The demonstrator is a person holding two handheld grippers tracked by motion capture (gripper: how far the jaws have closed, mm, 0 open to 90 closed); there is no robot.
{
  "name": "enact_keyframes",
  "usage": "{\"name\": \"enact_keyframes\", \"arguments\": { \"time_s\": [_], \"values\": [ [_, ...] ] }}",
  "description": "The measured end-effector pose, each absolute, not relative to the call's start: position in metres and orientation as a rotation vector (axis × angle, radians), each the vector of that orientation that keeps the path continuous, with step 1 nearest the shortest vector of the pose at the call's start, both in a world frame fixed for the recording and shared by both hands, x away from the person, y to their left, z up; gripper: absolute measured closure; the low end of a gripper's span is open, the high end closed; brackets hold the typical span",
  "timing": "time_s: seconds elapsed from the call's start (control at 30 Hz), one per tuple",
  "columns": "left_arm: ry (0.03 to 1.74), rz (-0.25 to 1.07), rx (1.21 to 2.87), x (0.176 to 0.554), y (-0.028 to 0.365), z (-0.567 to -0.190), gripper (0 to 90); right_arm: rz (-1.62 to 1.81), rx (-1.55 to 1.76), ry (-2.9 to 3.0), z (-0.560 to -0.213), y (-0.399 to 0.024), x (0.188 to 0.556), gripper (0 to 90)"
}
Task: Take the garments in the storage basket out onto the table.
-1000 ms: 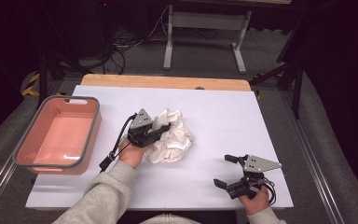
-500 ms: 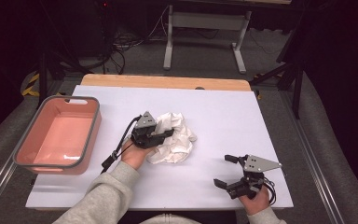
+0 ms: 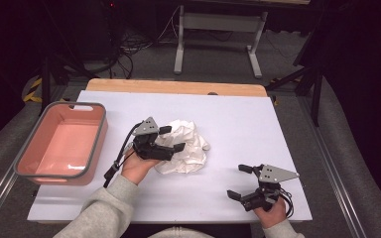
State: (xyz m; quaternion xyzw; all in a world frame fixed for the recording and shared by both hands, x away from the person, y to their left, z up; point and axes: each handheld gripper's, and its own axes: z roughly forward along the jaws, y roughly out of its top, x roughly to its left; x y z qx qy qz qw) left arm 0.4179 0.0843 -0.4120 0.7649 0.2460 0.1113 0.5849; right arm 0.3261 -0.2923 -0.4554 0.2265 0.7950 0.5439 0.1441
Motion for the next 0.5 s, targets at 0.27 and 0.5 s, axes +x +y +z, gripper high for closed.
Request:
{"name": "enact_keyframes", "arguments": {
  "time_s": [0.27,0.5],
  "values": [
    [0.511,0.314,1.825,0.403,0.095,-0.399,4.7,1.567,0.651,2.293,-0.455,-0.292,0.326,1.8],
    [0.515,0.334,1.825,0.396,0.106,-0.393,1.5,1.579,0.648,2.29,-0.455,-0.292,0.326,1.5]
  ]
}}
